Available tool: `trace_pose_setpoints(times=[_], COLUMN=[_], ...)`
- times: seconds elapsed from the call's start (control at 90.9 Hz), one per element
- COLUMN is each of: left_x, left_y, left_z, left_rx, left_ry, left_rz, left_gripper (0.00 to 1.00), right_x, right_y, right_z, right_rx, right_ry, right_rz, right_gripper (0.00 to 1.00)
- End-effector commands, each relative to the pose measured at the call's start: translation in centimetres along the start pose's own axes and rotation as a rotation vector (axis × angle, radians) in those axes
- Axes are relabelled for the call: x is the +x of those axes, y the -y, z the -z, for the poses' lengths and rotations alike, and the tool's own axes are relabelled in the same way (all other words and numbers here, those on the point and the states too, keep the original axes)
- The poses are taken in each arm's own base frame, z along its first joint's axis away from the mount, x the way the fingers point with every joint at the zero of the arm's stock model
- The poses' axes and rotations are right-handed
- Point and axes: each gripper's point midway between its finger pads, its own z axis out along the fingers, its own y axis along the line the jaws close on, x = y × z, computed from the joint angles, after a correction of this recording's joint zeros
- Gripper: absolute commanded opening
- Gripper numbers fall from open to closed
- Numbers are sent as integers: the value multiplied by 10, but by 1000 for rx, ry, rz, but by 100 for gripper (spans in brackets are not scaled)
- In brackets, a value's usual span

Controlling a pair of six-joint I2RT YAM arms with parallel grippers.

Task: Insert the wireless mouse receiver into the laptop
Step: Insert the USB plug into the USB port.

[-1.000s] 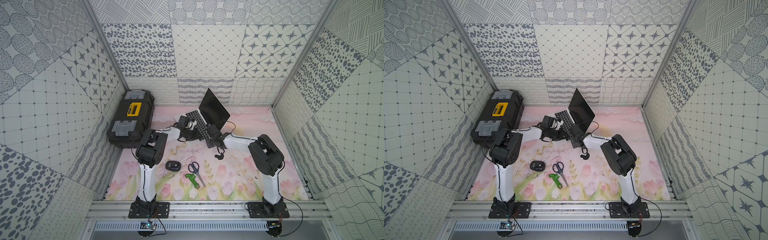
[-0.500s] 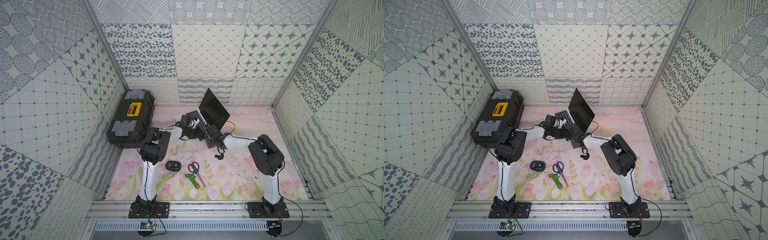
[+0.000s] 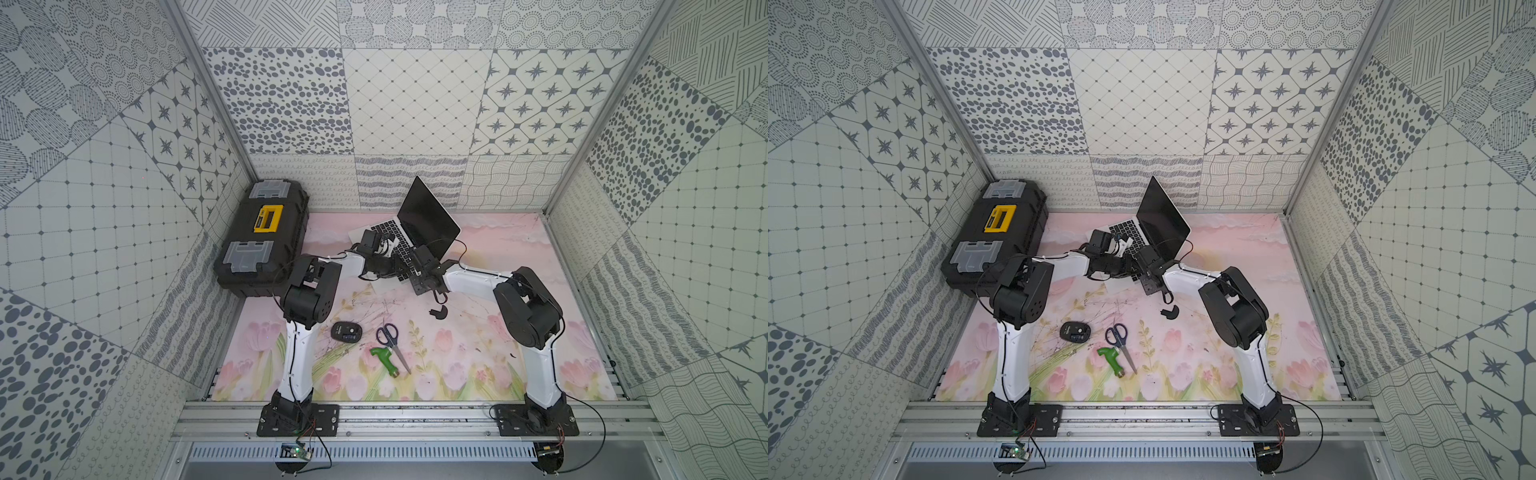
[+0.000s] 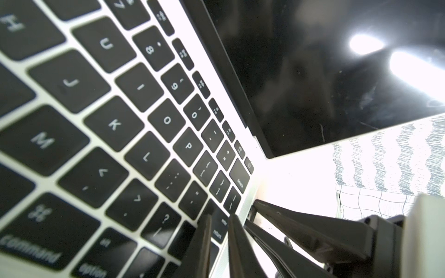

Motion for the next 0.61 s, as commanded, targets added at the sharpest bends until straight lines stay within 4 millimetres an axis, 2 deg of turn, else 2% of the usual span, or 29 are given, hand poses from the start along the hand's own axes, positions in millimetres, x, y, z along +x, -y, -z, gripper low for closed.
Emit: trace_pose_setpoints(times=[0.0,0.143,0.33,0.594], left_x=[51,51,51,51], left_y=[-47,-47,-48,-52], left_z=[-5,-4,-4,-3], left_rx=[-182,-182,-186,-191], left_ry=[-145,-145,-142,-143], left_rz=[114,111,111,120], left_gripper=[18,18,17,18], right_x=[45,47,44,27], right_y=[12,8,-2,-12], right_z=[-43,-40,-28,-4], right_rx=[48,16,-64,-150], right_ry=[-123,-128,-120,-77], right_rz=[33,41,32,15], right_gripper=[10,14,24,42])
